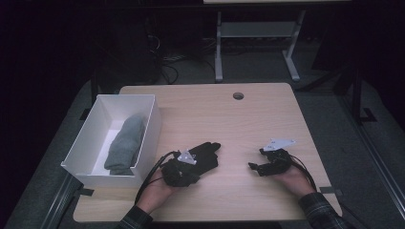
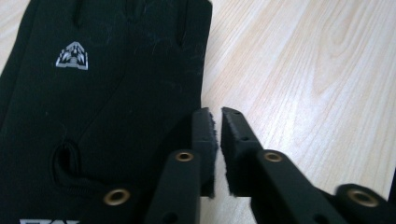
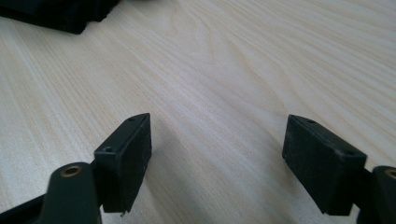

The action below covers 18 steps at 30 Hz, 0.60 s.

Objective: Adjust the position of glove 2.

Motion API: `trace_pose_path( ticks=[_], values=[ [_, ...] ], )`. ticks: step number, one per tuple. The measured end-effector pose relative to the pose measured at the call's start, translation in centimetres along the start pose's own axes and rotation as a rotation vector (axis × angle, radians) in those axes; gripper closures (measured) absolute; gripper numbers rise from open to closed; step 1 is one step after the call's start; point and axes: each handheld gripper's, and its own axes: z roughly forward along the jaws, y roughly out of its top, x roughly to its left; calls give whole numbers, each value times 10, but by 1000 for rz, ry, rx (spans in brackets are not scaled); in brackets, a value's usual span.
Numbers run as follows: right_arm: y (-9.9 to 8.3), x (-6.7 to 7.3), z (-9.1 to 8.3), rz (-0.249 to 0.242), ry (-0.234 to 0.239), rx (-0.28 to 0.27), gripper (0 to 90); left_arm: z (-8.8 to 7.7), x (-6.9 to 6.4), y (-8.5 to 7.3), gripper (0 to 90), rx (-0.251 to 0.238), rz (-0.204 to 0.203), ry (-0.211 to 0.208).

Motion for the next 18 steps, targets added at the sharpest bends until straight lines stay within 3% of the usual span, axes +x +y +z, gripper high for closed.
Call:
trace_pose_path(
  ticks=[3,6,9,12,13,14,15,18],
  values=[
    [-1,0,1,-2,3,-4,214,-2,0,2,751,-9,11,4],
    [-1,0,1,-9,2,-4,211,-8,4,10,596,-51,14,27],
    [-1,0,1,-5,2,-5,210,-12,9,15,561,-93,16,50],
    [-1,0,1,-6,2,-5,208,-13,13,19,726,-100,21,71],
    [-1,0,1,-6,2,-5,207,-13,15,21,726,-100,18,89],
    [-1,1,1,2,2,-2,206,-12,20,23,859,-82,8,115],
    [-1,1,1,2,2,-3,206,-10,22,24,897,-75,-1,133],
    [-1,1,1,1,1,-4,206,-4,28,22,898,-45,-13,160]
  ],
)
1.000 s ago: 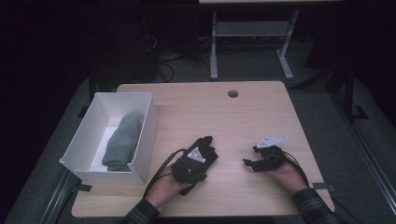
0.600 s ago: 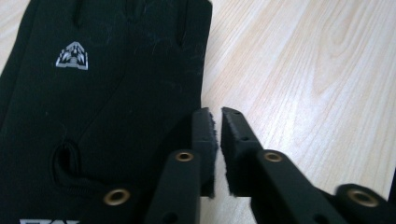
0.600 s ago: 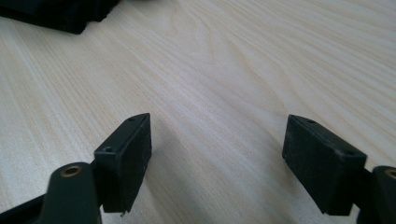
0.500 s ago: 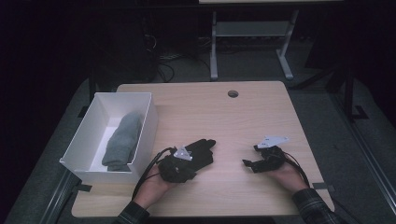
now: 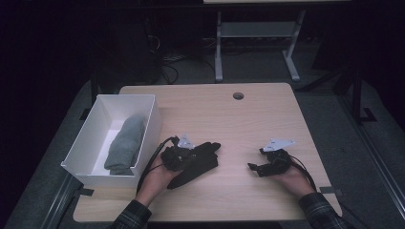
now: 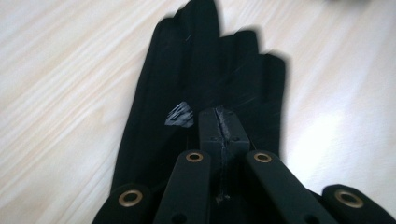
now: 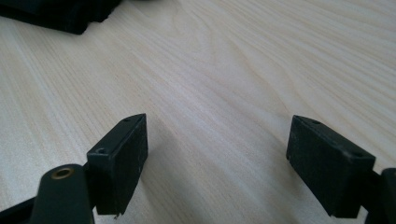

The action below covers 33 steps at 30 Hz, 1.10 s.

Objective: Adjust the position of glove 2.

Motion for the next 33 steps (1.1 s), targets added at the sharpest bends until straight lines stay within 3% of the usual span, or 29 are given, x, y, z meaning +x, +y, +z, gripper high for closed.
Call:
trace_pose_path(
  ticks=[3,7,12,17,23,24,25,26,28,33],
  values=[
    [0,0,0,1,0,0,206,11,6,-4,898,35,-19,-2],
    [0,0,0,-3,0,1,206,20,8,0,900,25,-37,-21],
    [0,0,0,1,-1,0,206,35,6,18,900,23,-13,-40],
    [0,0,0,-3,-1,1,206,37,5,24,892,-7,-19,-56],
    [0,0,0,-6,0,2,202,24,13,25,598,-60,-48,-57],
    [0,0,0,0,1,1,202,22,15,24,469,-74,-42,-51],
    [0,0,0,-1,1,1,201,20,16,24,415,-83,-39,-53],
    [0,0,0,-1,1,1,201,20,18,23,415,-94,-34,-66],
    [0,0,0,-1,0,1,201,22,18,21,269,-88,-3,-52],
    [0,0,0,-1,1,1,200,33,19,18,182,-43,8,-68]
  ],
)
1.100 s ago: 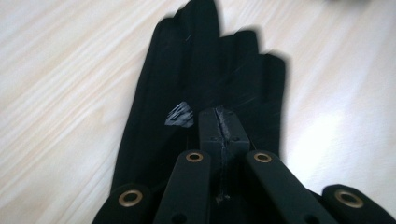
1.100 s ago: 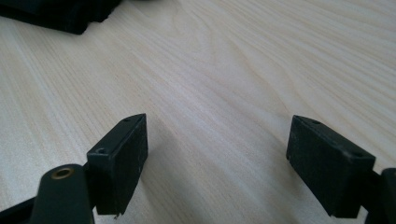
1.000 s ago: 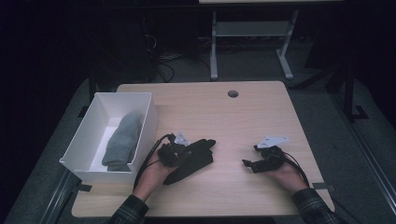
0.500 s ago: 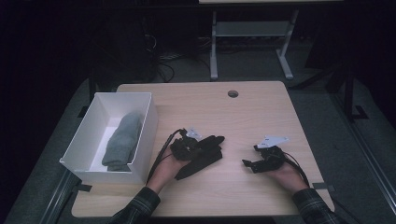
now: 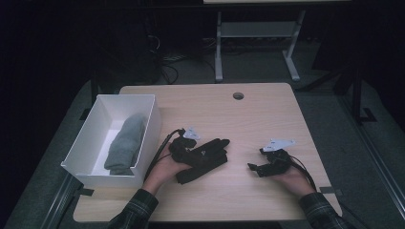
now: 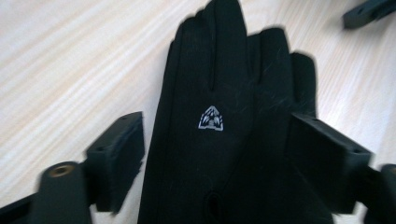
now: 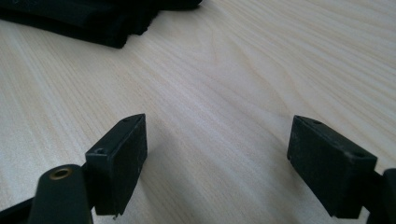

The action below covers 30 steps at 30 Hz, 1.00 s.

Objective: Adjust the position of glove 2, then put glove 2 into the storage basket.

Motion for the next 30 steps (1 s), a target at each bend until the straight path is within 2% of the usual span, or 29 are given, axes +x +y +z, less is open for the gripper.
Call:
trace_pose_path(
  ticks=[2,6,12,18,20,21,22,23,27,28,30],
  values=[
    [0,0,0,0,0,0,199,6,1,-2,169,15,9,3],
    [0,0,0,-1,0,0,197,11,5,-5,172,32,3,-24],
    [0,0,0,-3,1,0,195,14,7,-9,202,22,-15,-56],
    [0,0,0,-2,2,0,195,14,7,-10,245,23,17,-74],
    [0,0,0,-2,2,0,194,14,6,-10,273,16,11,-83],
    [0,0,0,-1,2,0,194,14,6,-10,299,17,13,-87],
    [0,0,0,0,1,1,193,13,5,-10,386,16,14,-97],
    [0,0,0,0,2,2,193,12,4,-10,427,26,19,-121],
    [0,0,0,-3,1,0,193,11,4,-9,620,43,-11,-175],
    [0,0,0,-3,1,0,193,11,4,-9,640,43,-11,-175],
    [0,0,0,-3,1,0,192,10,2,-6,659,51,-38,-168]
  ],
)
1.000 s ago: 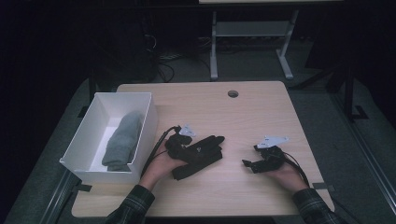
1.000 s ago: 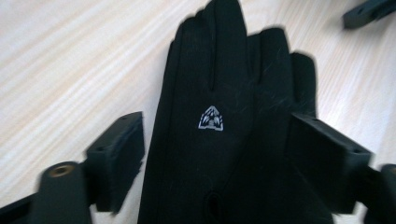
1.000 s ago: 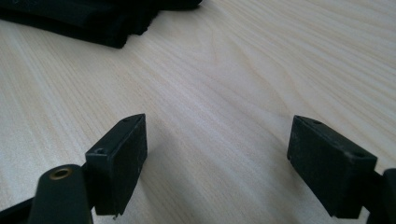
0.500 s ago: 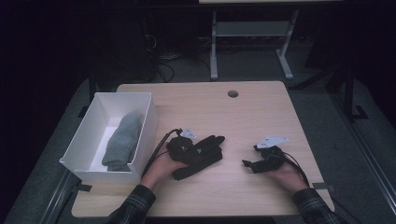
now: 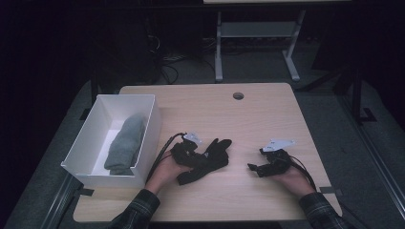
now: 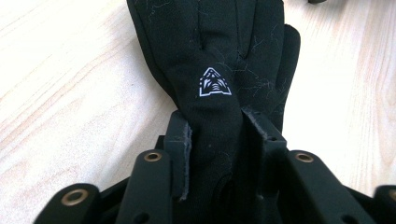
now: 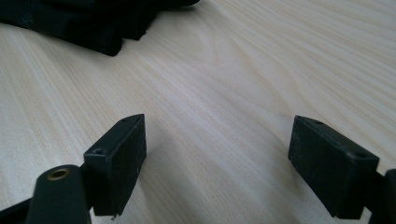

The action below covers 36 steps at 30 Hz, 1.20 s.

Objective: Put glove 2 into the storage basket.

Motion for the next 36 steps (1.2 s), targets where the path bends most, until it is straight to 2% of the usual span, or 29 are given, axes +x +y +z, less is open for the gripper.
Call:
trace_pose_path(
  ticks=[5,6,7,9,12,16,17,19,20,21,22,23,24,29,31,32,35,36],
  values=[
    [0,0,0,-1,2,0,188,-4,-2,3,677,0,-14,-1],
    [0,0,0,-1,3,1,186,-6,-2,5,678,4,-9,1],
    [0,0,0,2,4,3,184,-11,-5,8,679,-5,-26,5],
    [0,0,0,1,4,3,183,-13,-5,9,680,1,-21,11],
    [0,0,0,1,3,5,175,-23,-9,15,680,-15,-39,15],
    [0,0,0,0,1,7,157,-32,-9,21,680,-24,-42,30],
    [0,0,1,0,1,7,155,-40,-9,26,680,-29,-48,37],
    [0,0,1,-4,1,6,154,-44,-10,28,680,-38,-50,43],
    [0,0,1,-4,0,7,151,-52,-10,33,679,-46,-48,51],
    [0,0,1,-4,0,7,151,-52,-10,33,679,-46,-48,51],
    [0,0,1,-4,-1,8,143,-61,-11,38,679,-56,-51,65],
    [0,0,1,-4,-1,8,143,-61,-11,38,679,-56,-51,65],
    [0,0,1,-4,1,10,131,-69,-10,43,679,-56,-53,76],
    [1,1,1,-1,3,18,110,-84,-8,49,679,-63,-66,96],
    [0,1,2,-8,3,16,110,-97,-6,53,679,-68,-75,105],
    [1,1,1,-2,3,18,111,-97,-6,53,679,-68,-75,105],
    [1,1,1,-1,3,18,110,-113,-4,57,679,-77,-78,110],
    [1,2,1,1,4,18,110,-124,-2,61,679,-92,-82,108]
  ],
)
